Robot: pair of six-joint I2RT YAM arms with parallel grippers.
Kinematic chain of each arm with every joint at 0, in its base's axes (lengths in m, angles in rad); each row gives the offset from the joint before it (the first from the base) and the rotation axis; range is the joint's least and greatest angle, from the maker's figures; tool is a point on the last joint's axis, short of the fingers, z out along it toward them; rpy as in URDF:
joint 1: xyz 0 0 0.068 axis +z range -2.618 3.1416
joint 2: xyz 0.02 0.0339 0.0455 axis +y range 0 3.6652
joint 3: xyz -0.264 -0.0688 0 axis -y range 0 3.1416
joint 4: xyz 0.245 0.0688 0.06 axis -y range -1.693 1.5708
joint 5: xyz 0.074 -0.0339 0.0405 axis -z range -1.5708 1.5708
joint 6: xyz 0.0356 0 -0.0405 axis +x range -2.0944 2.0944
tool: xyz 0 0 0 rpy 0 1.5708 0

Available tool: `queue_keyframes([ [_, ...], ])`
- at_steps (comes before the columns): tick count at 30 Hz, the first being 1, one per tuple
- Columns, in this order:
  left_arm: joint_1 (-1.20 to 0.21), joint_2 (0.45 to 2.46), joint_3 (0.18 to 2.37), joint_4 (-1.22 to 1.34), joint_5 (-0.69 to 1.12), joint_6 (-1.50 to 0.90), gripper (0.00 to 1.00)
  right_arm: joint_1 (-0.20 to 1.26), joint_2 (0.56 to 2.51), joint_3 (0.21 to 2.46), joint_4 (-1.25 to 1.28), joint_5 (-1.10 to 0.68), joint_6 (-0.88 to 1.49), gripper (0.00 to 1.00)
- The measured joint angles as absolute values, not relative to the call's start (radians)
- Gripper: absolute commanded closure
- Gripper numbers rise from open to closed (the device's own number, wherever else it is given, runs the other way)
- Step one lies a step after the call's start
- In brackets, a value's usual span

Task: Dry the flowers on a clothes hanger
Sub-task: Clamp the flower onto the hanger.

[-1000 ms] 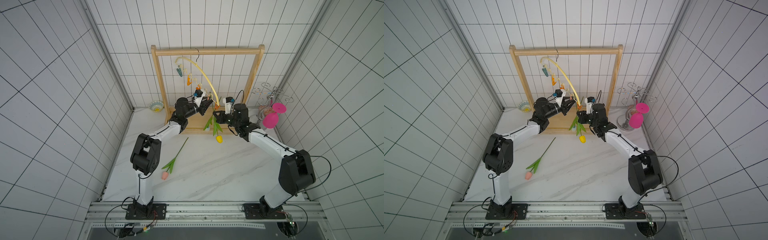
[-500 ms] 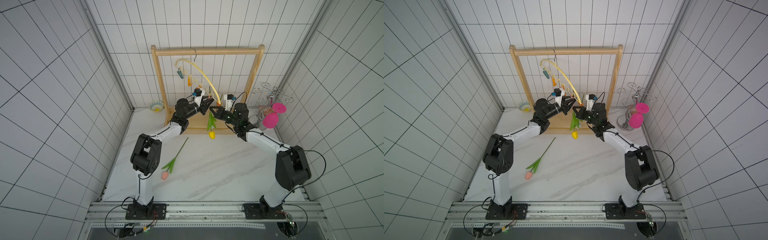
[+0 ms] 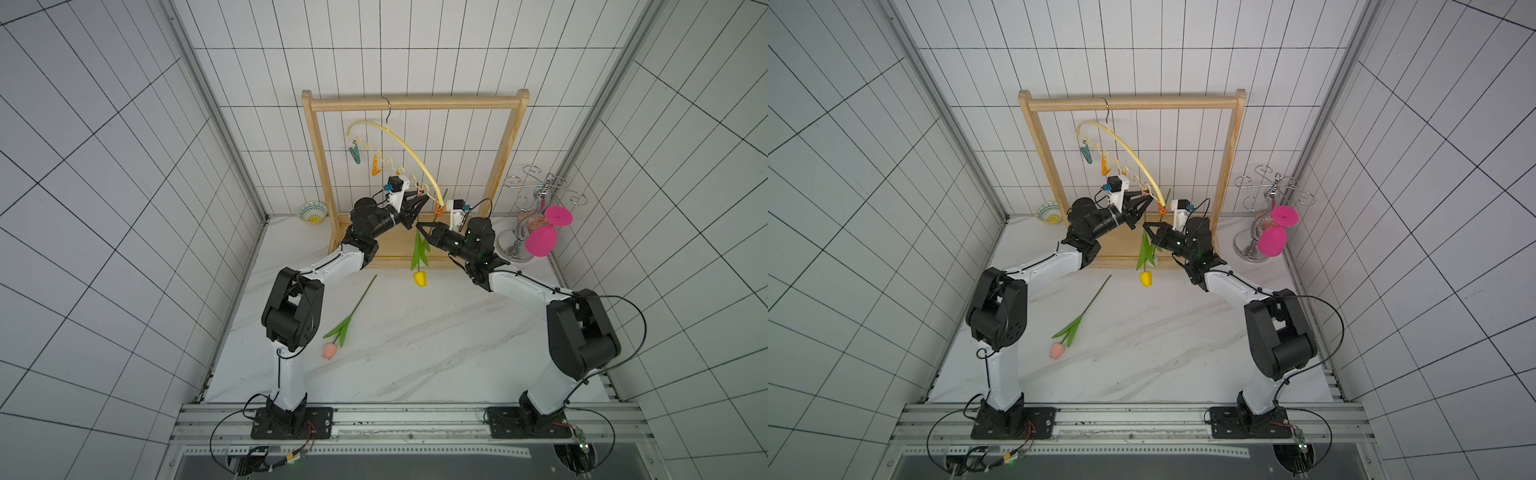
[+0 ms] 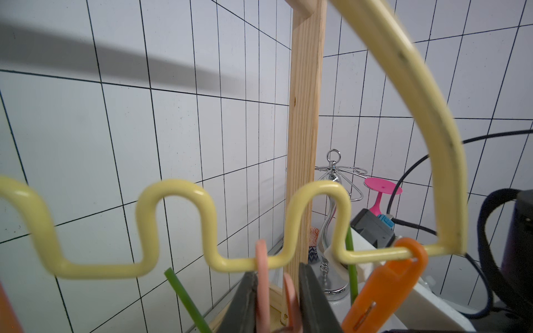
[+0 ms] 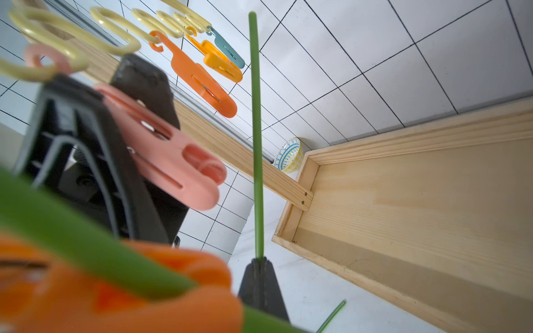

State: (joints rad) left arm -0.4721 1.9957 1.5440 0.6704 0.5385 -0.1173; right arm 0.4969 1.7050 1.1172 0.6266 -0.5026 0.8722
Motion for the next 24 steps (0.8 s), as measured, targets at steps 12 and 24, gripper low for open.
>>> queue_keyframes([
  [12,-0.479,1.997,1.544,0.68,0.527,-0.121,0.76,0.497,1.689,1.074,0.788,-0.484,1.012,1.0],
  [24,-0.485,1.997,1.544,0.703,0.518,-0.124,0.76,0.497,1.691,1.074,0.857,-0.485,1.064,1.0],
])
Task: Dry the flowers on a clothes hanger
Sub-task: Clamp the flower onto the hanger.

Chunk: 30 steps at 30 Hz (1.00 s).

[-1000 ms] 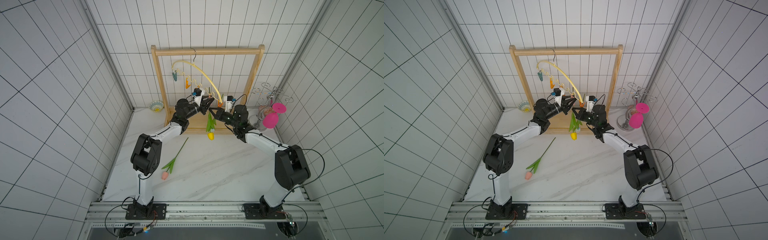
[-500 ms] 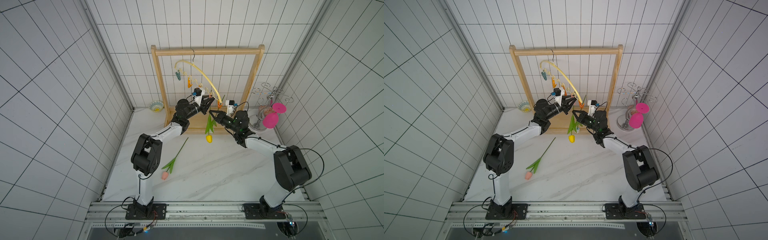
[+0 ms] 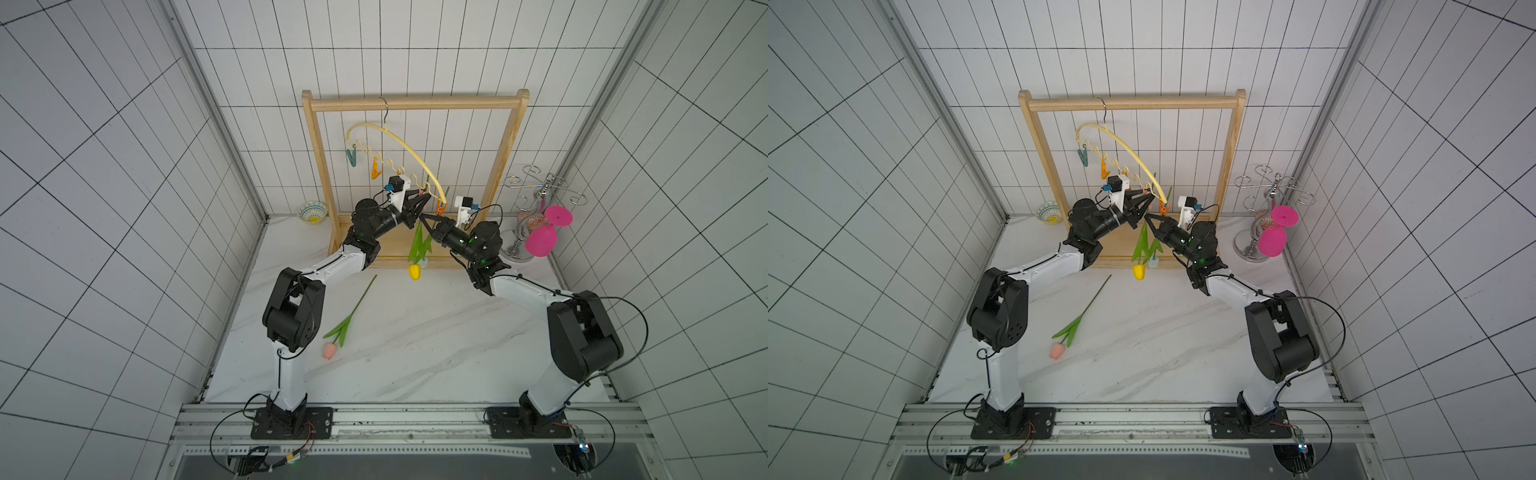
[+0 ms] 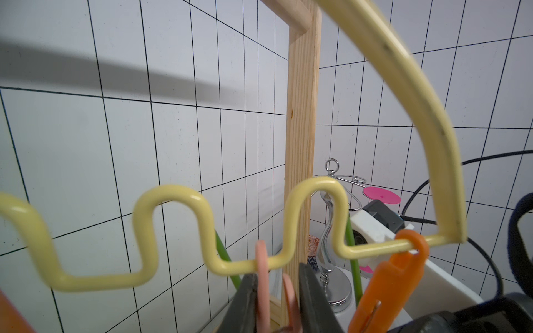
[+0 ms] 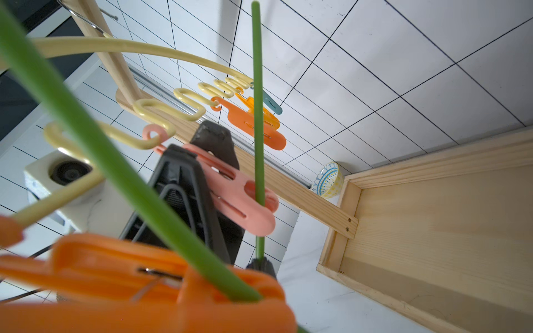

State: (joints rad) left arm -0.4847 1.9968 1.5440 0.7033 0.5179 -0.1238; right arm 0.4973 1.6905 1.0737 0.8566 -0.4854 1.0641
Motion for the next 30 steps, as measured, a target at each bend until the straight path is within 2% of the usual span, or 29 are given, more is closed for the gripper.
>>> queue_keyframes([
  [6,-0.485,1.997,1.544,0.702,0.517,-0.124,0.75,0.498,1.693,1.074,0.862,-0.486,1.066,1.0],
  [10,-0.487,1.997,1.544,0.699,0.516,-0.124,0.61,0.498,1.693,1.074,0.855,-0.486,1.062,1.0],
  [12,-0.488,1.997,1.544,0.697,0.516,-0.124,0.57,0.498,1.693,1.075,0.846,-0.486,1.055,1.0],
  [14,-0.49,1.997,1.544,0.696,0.513,-0.125,0.54,0.498,1.693,1.076,0.829,-0.486,1.046,0.92],
  [17,-0.49,1.997,1.541,0.688,0.511,-0.124,0.51,0.498,1.693,1.076,0.804,-0.485,1.025,0.88],
  [20,-0.49,1.994,1.528,0.681,0.501,-0.111,0.41,0.498,1.693,1.076,0.773,-0.485,1.005,0.74],
  [22,-0.49,1.987,1.51,0.669,0.489,-0.101,0.33,0.498,1.693,1.076,0.745,-0.483,0.989,0.7],
  [26,-0.49,1.96,1.474,0.627,0.458,-0.073,0.17,0.497,1.692,1.076,0.686,-0.467,0.957,0.67],
  [28,-0.49,1.938,1.45,0.614,0.442,-0.06,0.02,0.496,1.691,1.077,0.653,-0.458,0.937,0.67],
  [30,-0.49,1.91,1.42,0.605,0.43,-0.06,0.01,0.496,1.684,1.077,0.616,-0.446,0.919,0.67],
])
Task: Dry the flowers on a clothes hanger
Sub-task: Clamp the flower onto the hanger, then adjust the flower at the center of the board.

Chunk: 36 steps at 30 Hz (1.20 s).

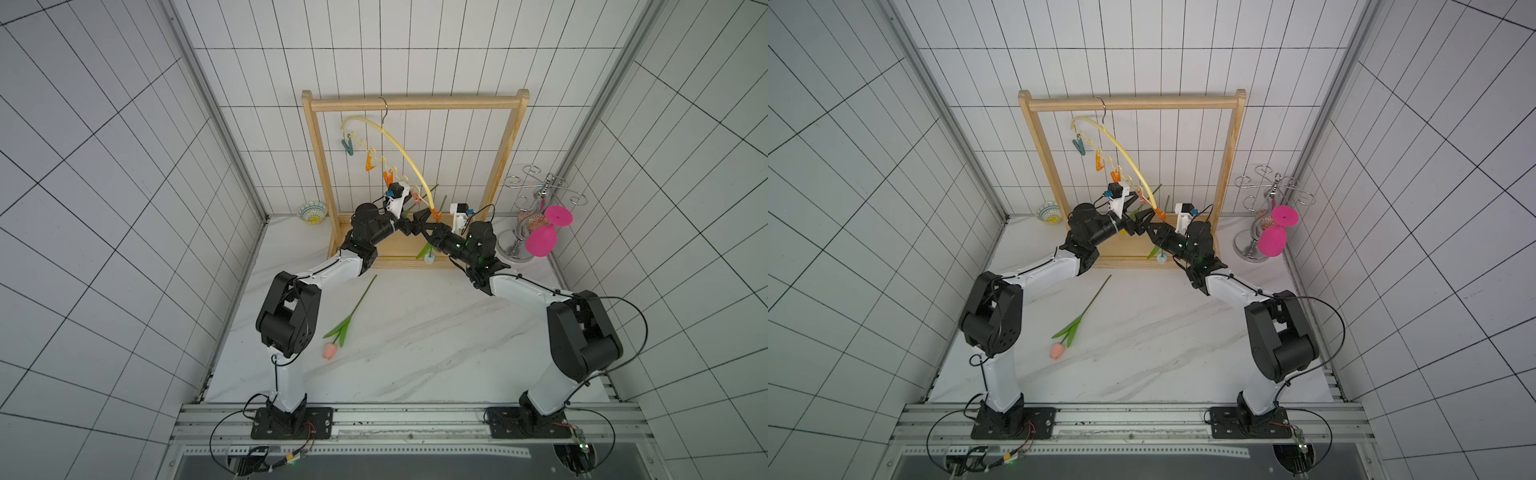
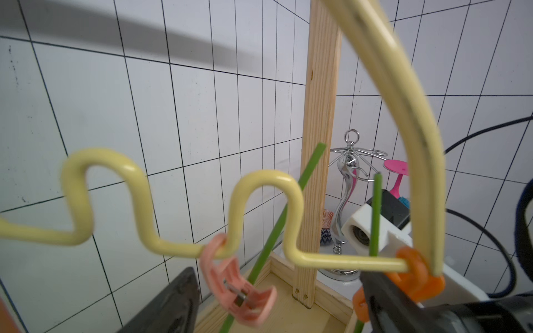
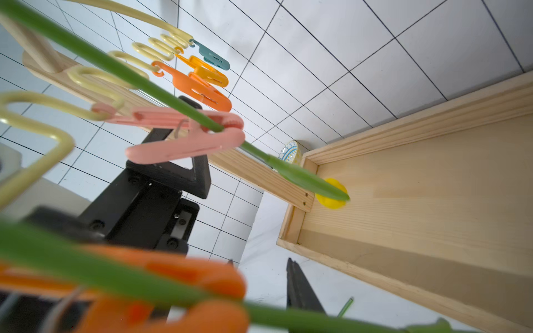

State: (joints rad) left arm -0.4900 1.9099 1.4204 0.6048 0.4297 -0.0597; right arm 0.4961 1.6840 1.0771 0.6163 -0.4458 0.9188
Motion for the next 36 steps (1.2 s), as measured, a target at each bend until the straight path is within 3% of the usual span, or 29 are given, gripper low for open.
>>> queue_keyframes([
  [11,-0.49,1.654,1.119,0.473,0.233,-0.101,0.01,0.464,1.549,1.096,0.408,-0.408,0.84,0.64],
  [23,-0.469,1.326,0.965,-0.098,-0.308,-0.459,0.01,0.485,1.234,1.07,0.133,-0.419,0.796,0.64],
  [31,-0.372,1.325,0.696,-0.278,-0.237,-0.647,0.01,0.763,0.953,0.967,-0.232,-0.259,0.666,0.64],
  [36,-0.381,1.354,0.622,-0.311,-0.137,-0.731,0.01,0.822,0.851,0.81,-0.319,-0.198,0.67,0.64],
])
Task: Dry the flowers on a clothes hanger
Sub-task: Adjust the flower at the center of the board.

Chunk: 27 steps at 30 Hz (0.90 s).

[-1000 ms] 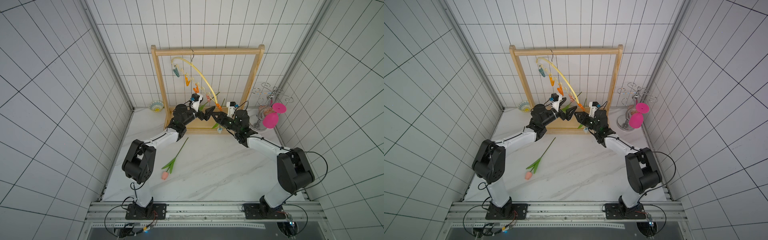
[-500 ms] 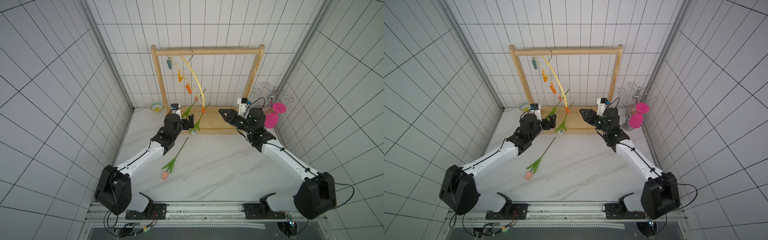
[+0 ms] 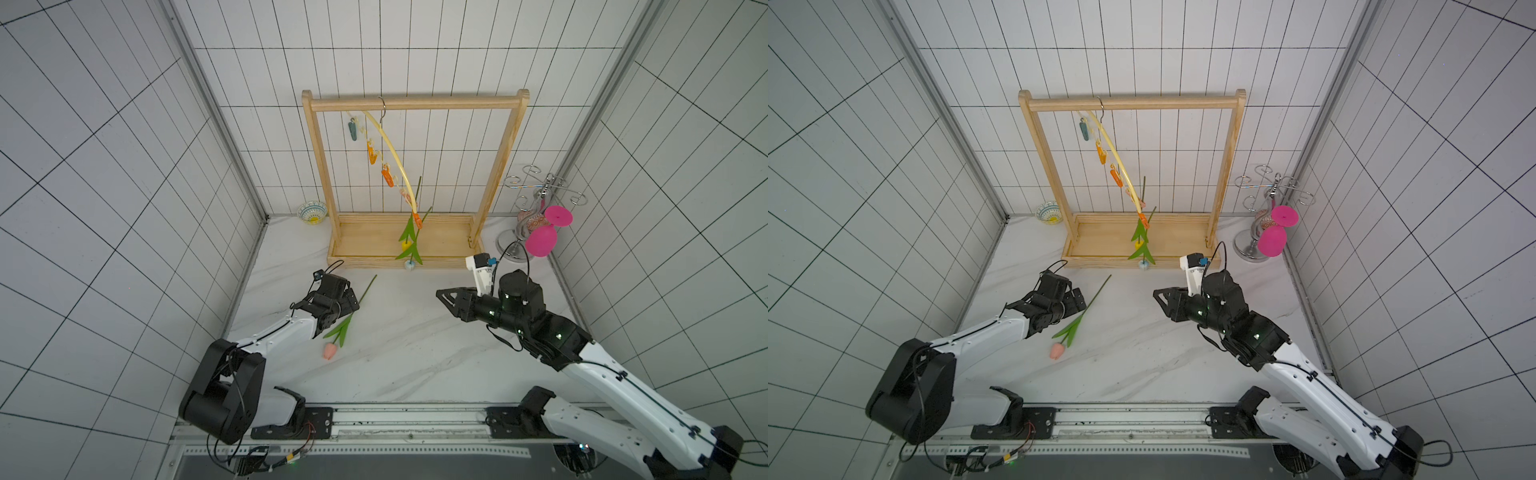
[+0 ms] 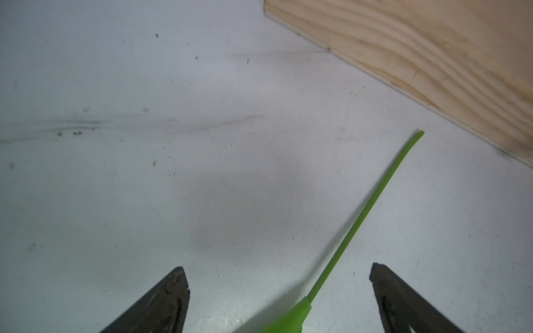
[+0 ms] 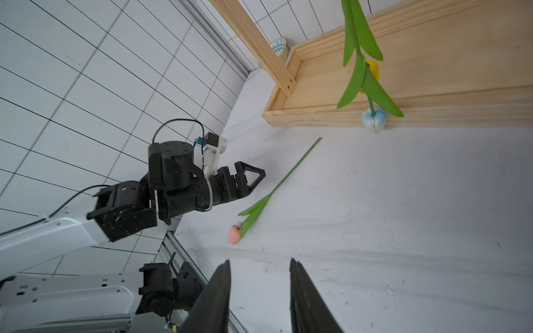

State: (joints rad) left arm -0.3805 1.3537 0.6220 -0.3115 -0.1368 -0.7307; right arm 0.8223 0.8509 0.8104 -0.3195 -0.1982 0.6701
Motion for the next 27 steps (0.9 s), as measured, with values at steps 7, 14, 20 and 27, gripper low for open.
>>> queue_keyframes([
  [7,-0.533,1.327,0.568,-0.334,-0.102,-0.84,0.01,0.843,0.846,0.78,-0.346,-0.173,0.686,0.64],
  [14,-0.768,1.311,0.543,-0.25,-0.078,-1.031,0.01,0.862,0.848,0.777,-0.311,-0.166,0.706,0.64],
  [20,-0.899,1.32,0.538,-0.155,-0.028,-1.223,0.01,0.882,0.894,0.775,-0.313,-0.121,0.718,0.64],
  [27,-0.899,1.128,0.675,-0.418,-0.268,-1.193,0.01,0.987,1.014,0.783,-0.409,0.039,0.723,0.59],
])
